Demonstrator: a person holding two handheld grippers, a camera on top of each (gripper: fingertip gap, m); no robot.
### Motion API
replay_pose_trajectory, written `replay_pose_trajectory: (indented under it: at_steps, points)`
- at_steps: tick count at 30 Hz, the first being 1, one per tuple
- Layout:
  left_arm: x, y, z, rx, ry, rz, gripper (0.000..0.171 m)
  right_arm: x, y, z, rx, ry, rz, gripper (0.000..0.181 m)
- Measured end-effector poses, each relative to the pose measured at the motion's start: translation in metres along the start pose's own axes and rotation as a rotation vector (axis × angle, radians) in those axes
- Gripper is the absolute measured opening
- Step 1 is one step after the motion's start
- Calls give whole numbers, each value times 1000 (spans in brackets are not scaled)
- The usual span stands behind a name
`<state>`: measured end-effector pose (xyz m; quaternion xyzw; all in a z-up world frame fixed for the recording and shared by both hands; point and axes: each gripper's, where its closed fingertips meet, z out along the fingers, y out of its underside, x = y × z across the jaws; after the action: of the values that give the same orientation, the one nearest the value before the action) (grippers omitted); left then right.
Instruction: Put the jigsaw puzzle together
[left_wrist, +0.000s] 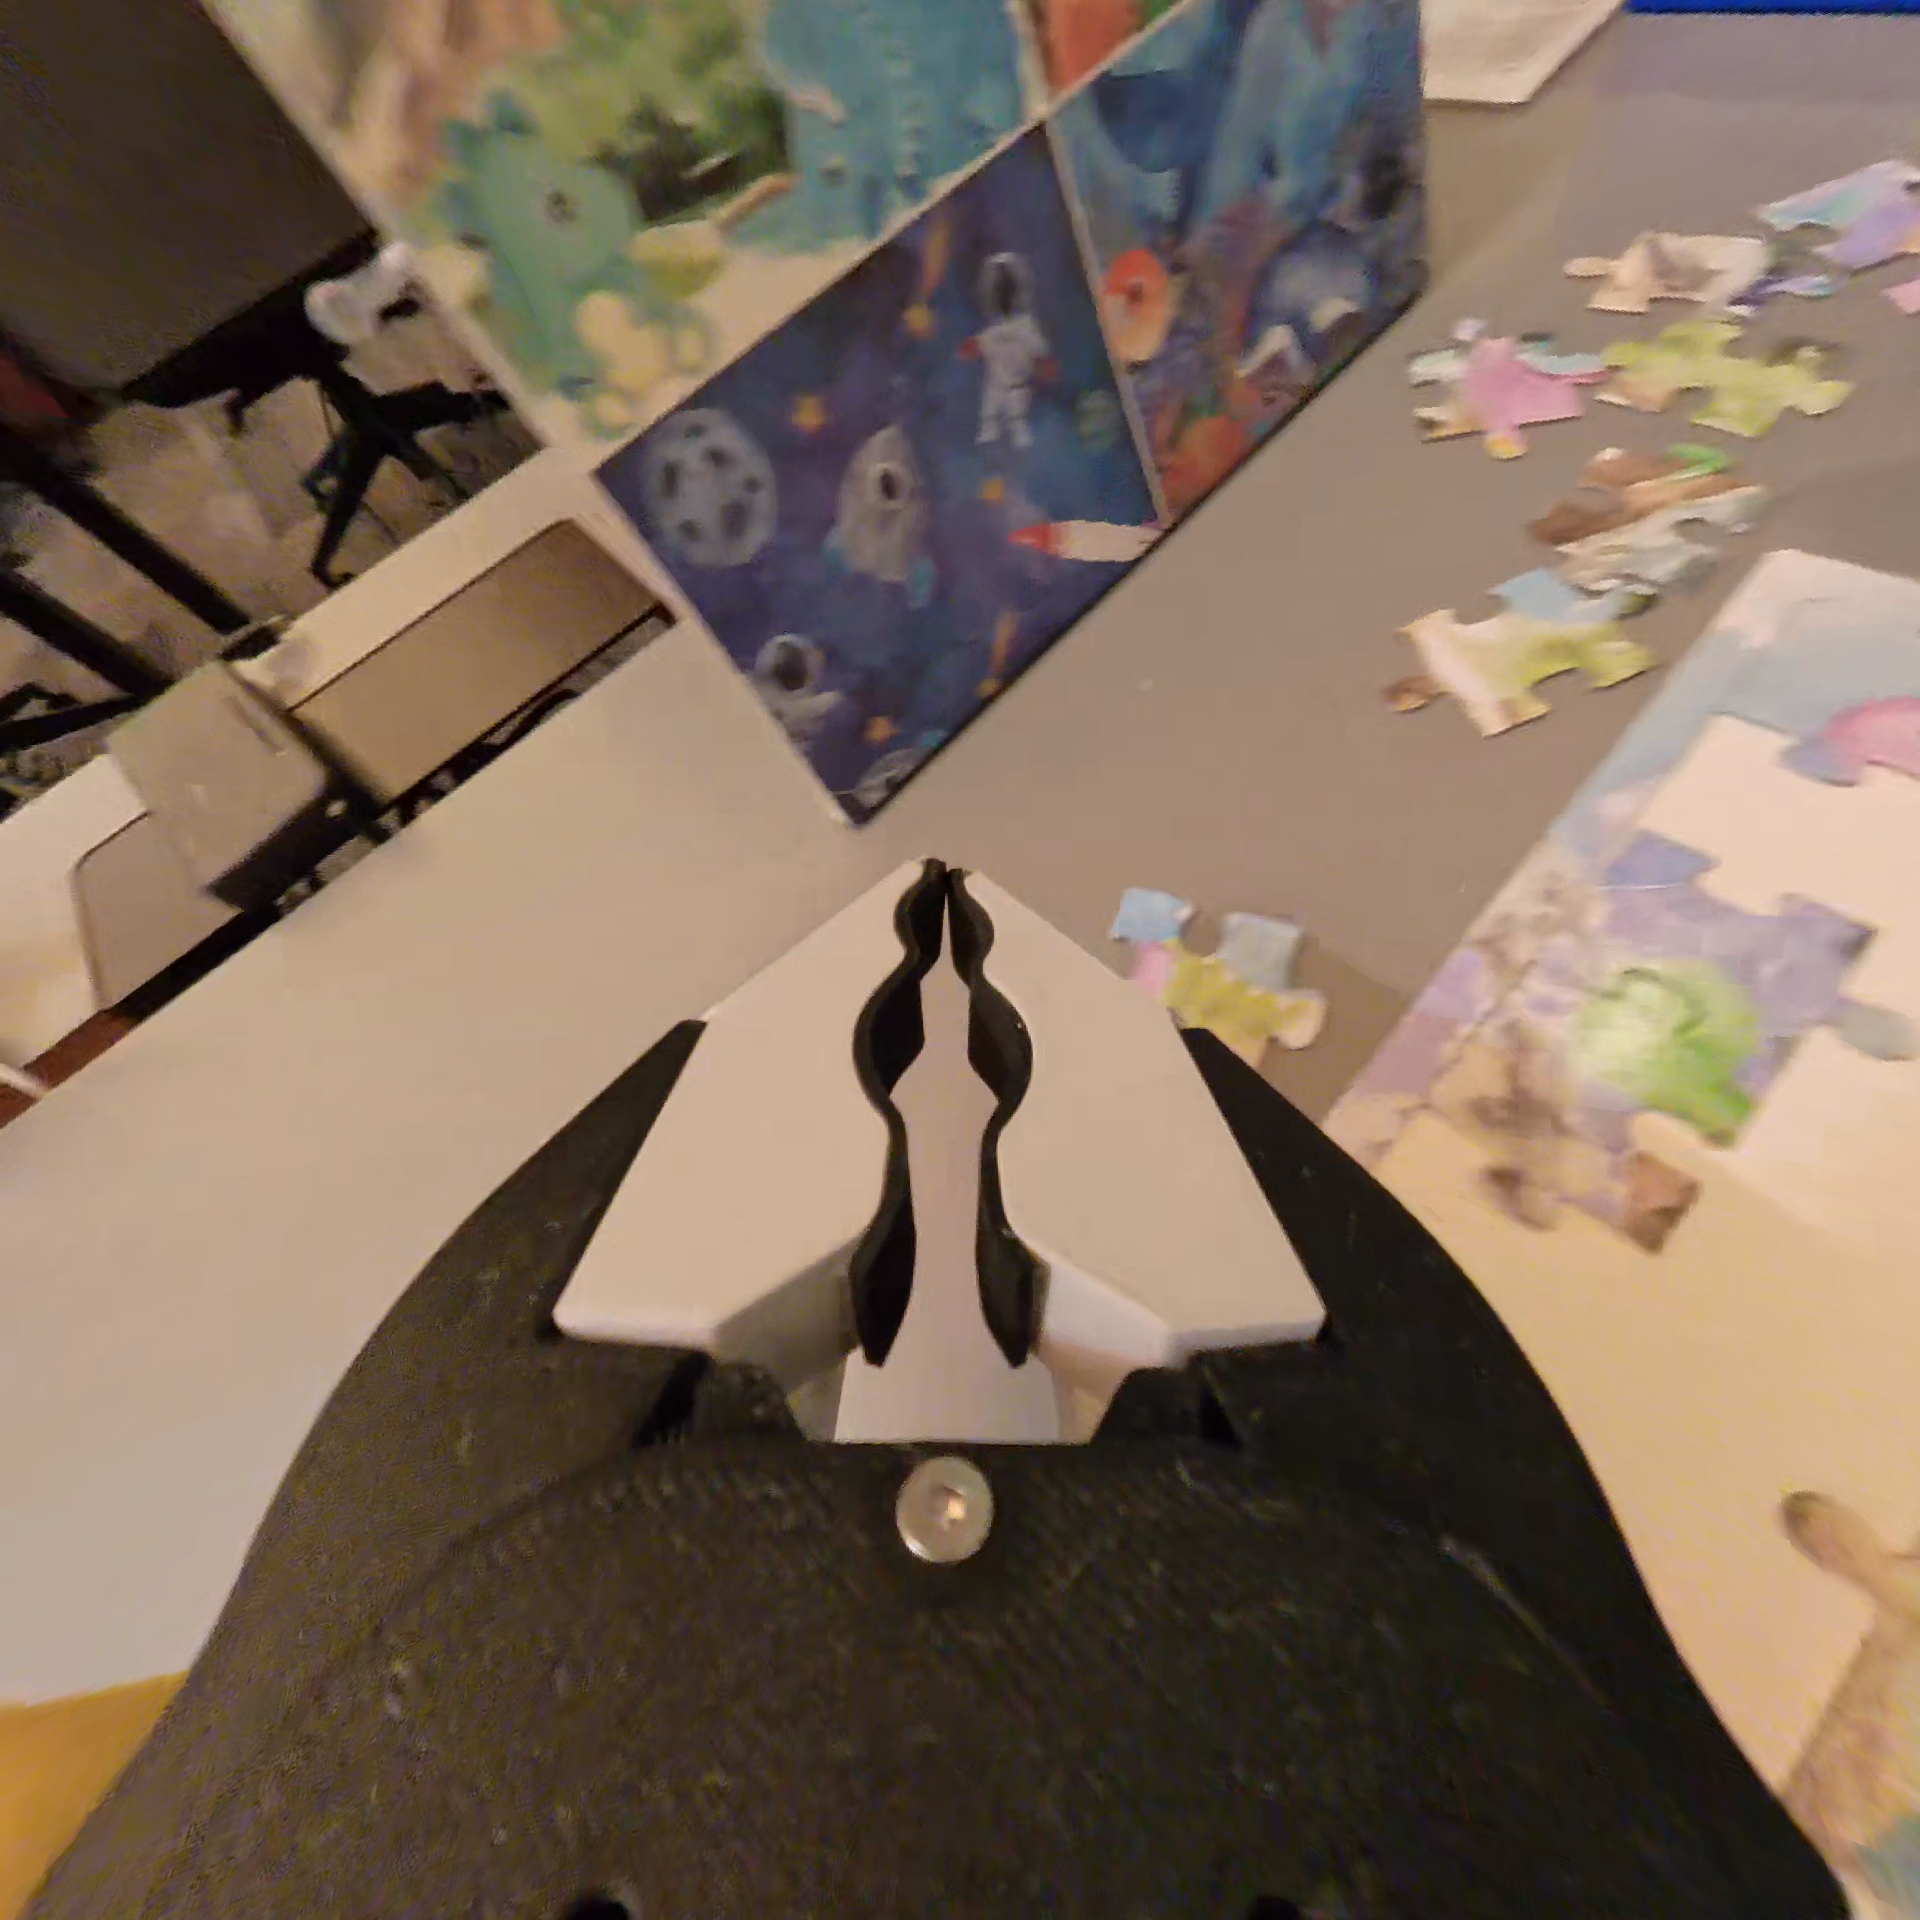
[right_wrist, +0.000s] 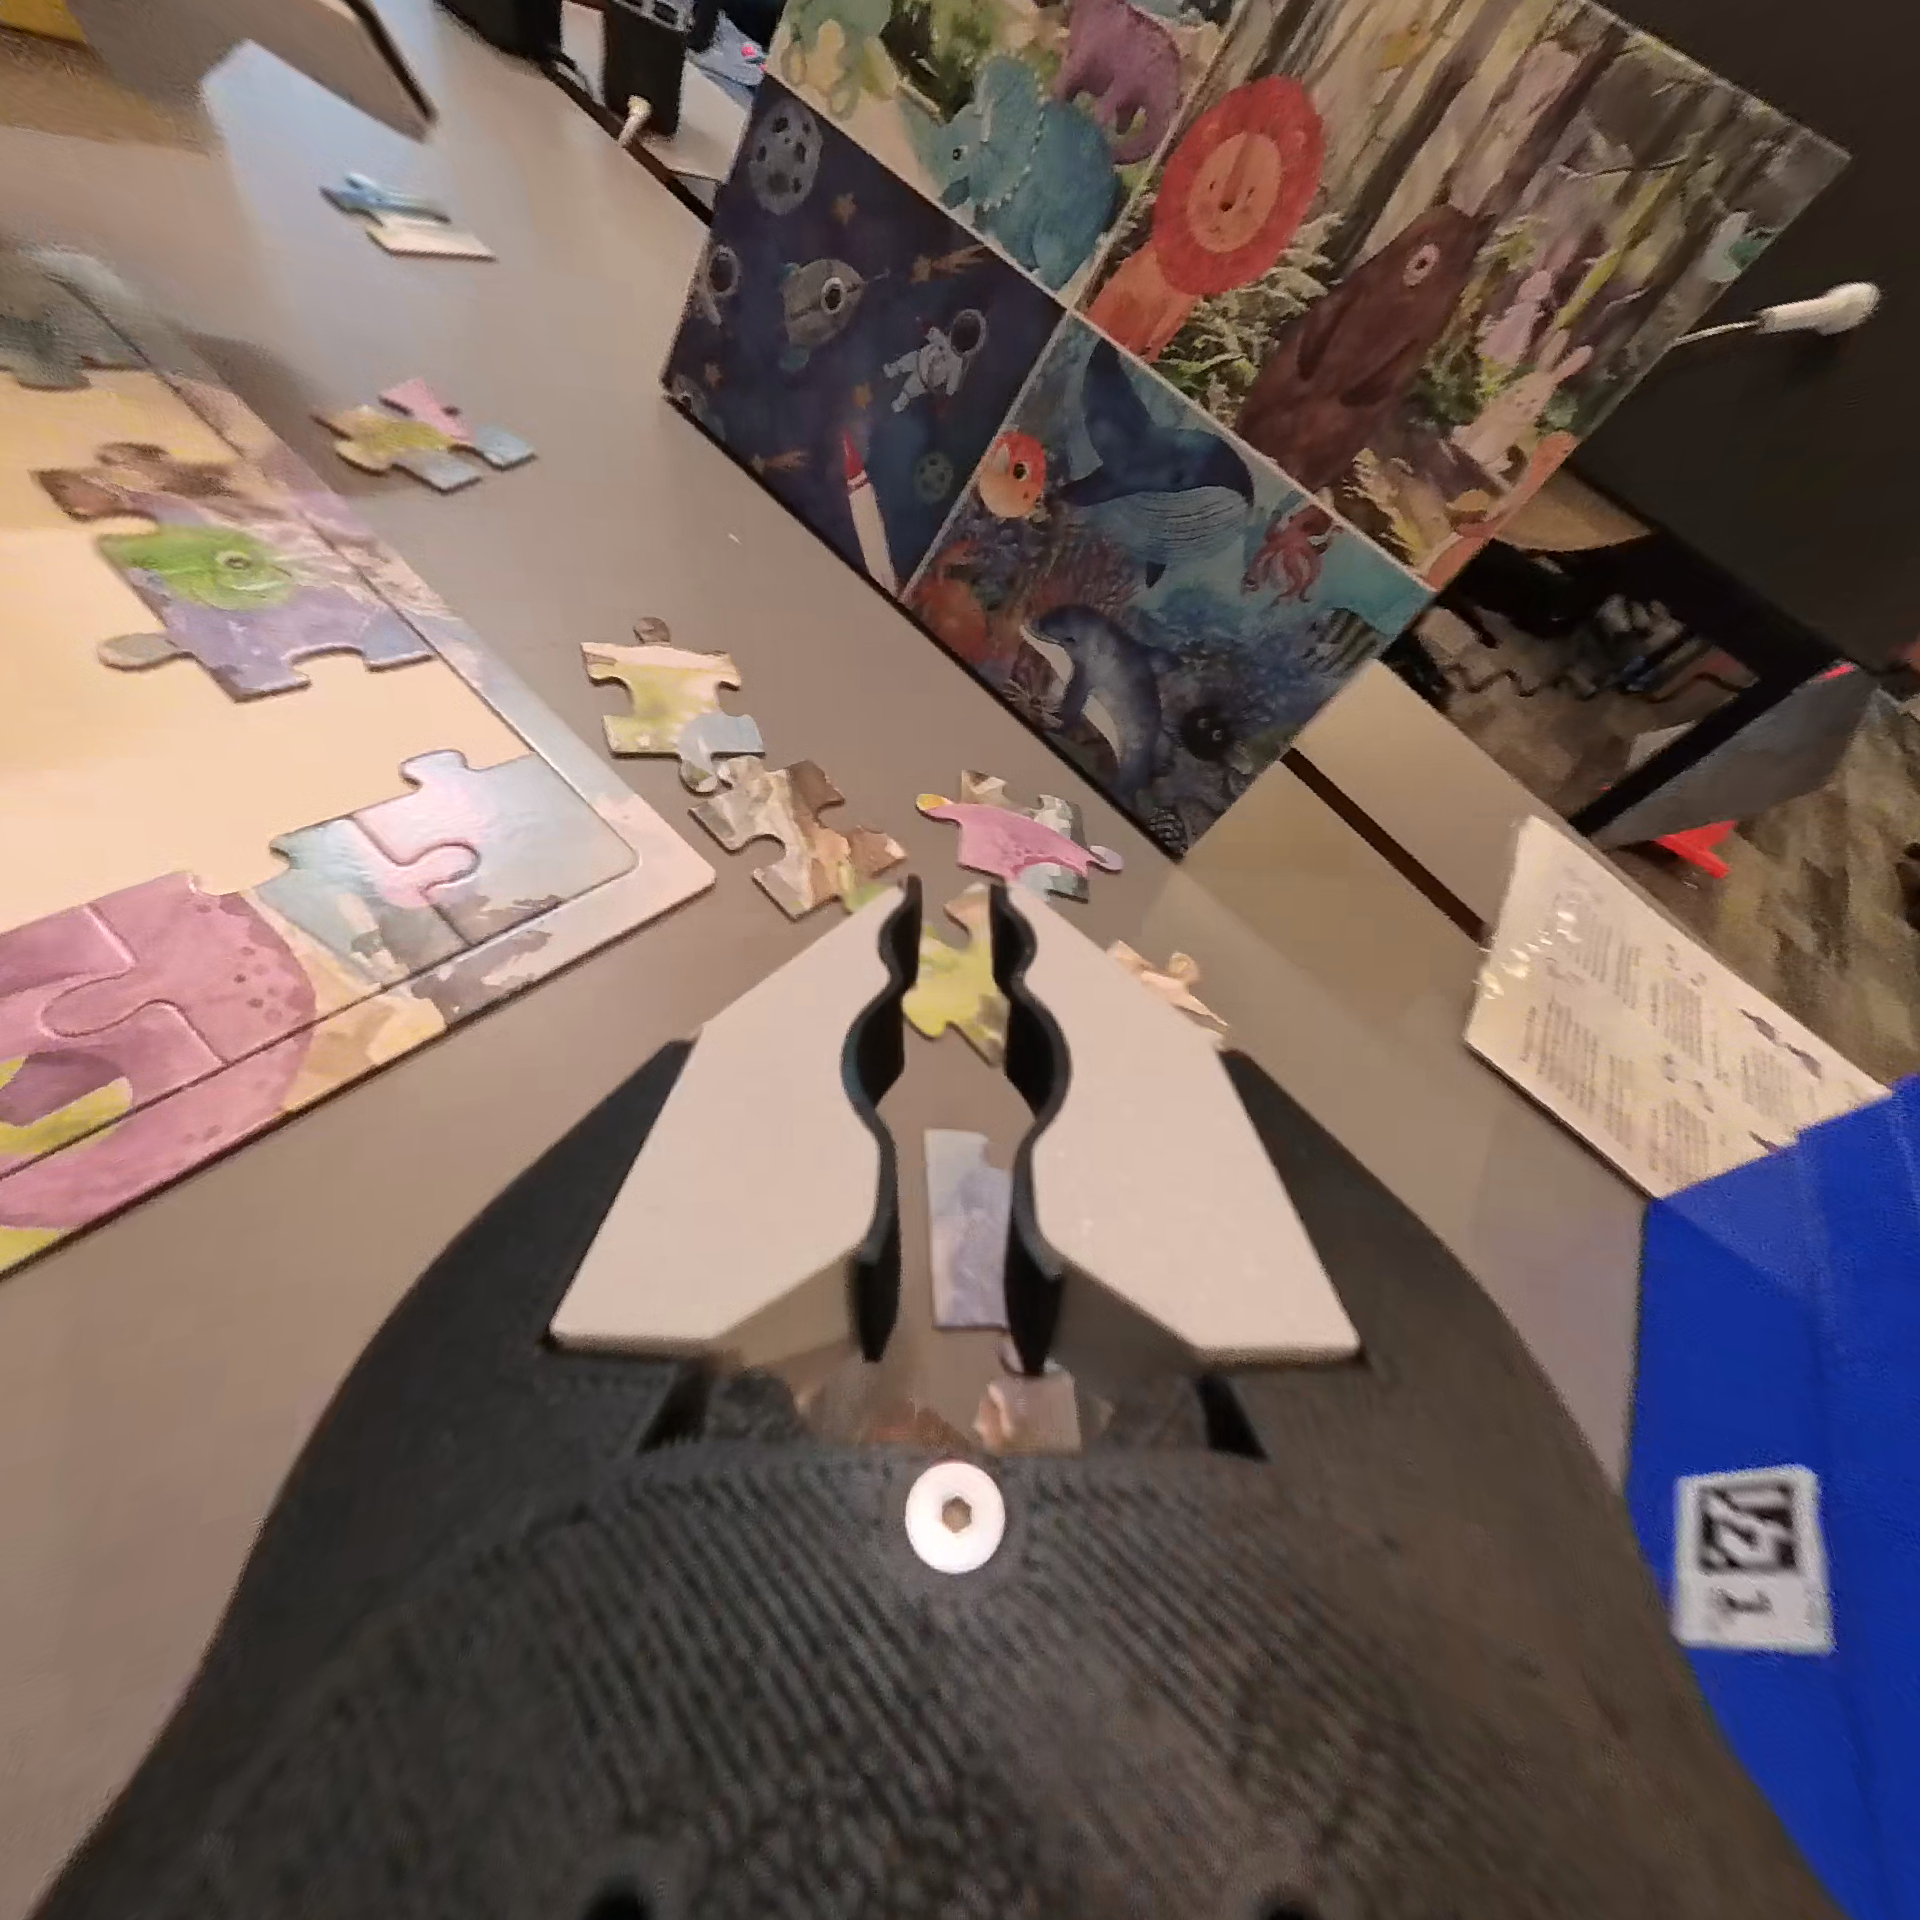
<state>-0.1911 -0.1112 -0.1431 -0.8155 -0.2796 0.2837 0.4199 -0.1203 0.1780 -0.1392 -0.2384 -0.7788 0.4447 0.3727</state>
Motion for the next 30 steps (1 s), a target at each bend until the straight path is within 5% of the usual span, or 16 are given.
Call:
replay_pose_trajectory:
  at_steps: [13,25,30]
  points:
    - [-23,28,-1,-31,-14,1,0,40,17,-26,55,141,103,9]
    - [-19,11,-5,23,-84,75,0,44,20,-15,44,171,82,8]
    - [-28,-5,-20,151,-133,11,0,50,18,-15,71,177,104,9]
